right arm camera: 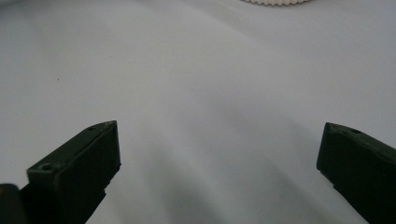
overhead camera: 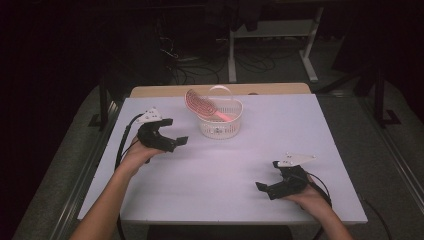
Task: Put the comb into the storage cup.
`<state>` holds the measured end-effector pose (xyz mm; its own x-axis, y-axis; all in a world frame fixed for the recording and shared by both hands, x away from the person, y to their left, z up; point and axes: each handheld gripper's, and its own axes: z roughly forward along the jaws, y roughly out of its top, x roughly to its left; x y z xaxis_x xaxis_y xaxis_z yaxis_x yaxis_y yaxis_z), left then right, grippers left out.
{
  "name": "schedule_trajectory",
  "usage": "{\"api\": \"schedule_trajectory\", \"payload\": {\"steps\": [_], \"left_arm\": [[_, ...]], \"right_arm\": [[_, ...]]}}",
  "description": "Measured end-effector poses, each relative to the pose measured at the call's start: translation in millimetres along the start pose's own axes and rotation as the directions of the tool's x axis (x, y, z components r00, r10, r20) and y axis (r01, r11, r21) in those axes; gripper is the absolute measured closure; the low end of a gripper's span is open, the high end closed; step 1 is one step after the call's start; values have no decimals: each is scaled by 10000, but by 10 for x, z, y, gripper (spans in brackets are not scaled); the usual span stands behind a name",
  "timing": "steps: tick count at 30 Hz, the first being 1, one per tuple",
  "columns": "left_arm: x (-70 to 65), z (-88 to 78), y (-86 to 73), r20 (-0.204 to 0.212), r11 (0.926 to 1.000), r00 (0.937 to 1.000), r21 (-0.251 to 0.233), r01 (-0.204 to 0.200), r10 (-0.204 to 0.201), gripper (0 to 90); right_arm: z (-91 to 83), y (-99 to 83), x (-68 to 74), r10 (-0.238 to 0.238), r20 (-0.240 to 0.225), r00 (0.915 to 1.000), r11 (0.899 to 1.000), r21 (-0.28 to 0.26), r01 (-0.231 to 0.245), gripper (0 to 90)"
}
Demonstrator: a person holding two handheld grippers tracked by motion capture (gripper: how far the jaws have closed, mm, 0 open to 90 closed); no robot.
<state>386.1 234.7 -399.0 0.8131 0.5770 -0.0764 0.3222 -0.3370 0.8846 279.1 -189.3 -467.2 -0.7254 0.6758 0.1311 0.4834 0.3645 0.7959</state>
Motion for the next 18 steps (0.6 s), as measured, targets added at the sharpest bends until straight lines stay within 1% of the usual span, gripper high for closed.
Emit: {"api": "schedule_trajectory", "payload": {"steps": [6,7,15,18], "left_arm": [[-74,-80,-123,128,10000,9999,12,42,-42,0],[-87,-94,-141,143,10000,9999,43,-5,5,0],[-164,-205,-310,36,9997,9999,203,-139,138,0],[-194,-247,-357,-52,9994,9996,218,-268,269,0]], "right_arm": [[2,4,0,-9,42,10000,10000,0,9,0],[3,4,1,-12,47,10000,10000,6,12,0],[1,3,-3,8,49,10000,10000,1,-8,0],[-5,5,-1,40,51,10000,10000,-9,-40,0]]}}
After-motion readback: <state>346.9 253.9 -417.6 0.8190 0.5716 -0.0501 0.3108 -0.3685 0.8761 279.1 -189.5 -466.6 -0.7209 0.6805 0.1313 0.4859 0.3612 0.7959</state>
